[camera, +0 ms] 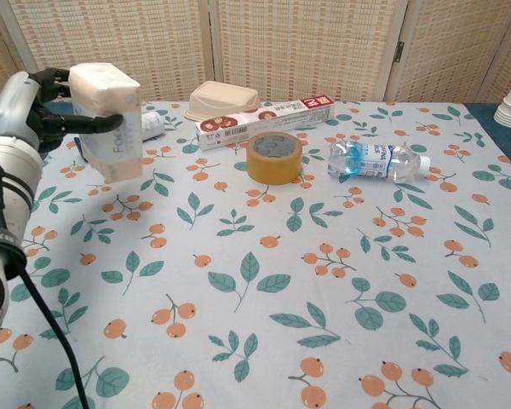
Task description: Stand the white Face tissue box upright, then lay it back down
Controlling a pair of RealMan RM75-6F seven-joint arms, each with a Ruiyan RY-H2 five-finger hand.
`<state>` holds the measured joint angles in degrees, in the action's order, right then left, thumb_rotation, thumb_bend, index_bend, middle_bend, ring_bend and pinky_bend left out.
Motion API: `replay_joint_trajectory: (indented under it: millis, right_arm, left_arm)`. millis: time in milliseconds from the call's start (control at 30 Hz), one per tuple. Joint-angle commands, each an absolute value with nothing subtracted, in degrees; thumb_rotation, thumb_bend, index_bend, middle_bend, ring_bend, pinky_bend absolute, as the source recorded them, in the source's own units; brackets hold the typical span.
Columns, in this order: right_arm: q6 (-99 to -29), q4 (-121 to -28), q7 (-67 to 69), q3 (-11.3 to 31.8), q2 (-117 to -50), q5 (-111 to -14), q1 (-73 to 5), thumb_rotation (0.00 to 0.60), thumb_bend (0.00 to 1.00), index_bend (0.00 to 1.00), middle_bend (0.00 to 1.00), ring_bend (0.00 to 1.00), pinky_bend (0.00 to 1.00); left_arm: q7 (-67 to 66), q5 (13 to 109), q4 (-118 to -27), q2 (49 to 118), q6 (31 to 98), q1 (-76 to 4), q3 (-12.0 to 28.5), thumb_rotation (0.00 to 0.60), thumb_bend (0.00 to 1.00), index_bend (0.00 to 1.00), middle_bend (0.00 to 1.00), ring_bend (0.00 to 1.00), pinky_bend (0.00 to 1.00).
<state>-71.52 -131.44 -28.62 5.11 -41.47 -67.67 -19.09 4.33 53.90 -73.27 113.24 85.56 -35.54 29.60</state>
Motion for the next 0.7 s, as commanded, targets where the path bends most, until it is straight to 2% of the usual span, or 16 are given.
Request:
replay_joint_trajectory:
  millis: [33, 267, 500, 700]
  right_arm:
    - [-71.27, -131.19, -29.03, 5.07, -41.82, -67.20, -19.35, 0.600, 0.07, 0.28, 0.19, 0.05, 0.10]
    - [-70.91, -130.73, -30.60, 4.77, -42.96, -66.03, -19.95, 0.600, 0.07, 0.28, 0.19, 0.05, 0.10]
    - [-71.04, -130.39, -31.35, 4.60, -43.60, -65.41, -20.24, 0.600, 0.07, 0.28, 0.19, 0.05, 0.10]
    - [-71.06, -130.29, -31.59, 4.56, -43.82, -65.14, -20.43, 0.600, 0.07, 0.28, 0.19, 0.05, 0.10]
  left_arm:
    - [5.94, 53.89, -72.99, 114.02, 84.50, -34.28, 28.86, 0.600, 0.22, 0.43, 0.65, 1.00, 1.00]
    - [7.97, 55.61, -74.42, 114.83, 81.79, -31.28, 24.41, 0.600, 0.22, 0.43, 0.65, 1.00, 1.00]
    - [12.32, 58.17, -76.49, 113.63, 77.68, -29.48, 22.32, 0.600, 0.22, 0.42, 0.65, 1.00, 1.00]
    - [15.16, 59.90, -77.78, 112.25, 75.70, -28.92, 22.12, 0.600, 0.22, 0.41, 0.63, 1.00, 1.00]
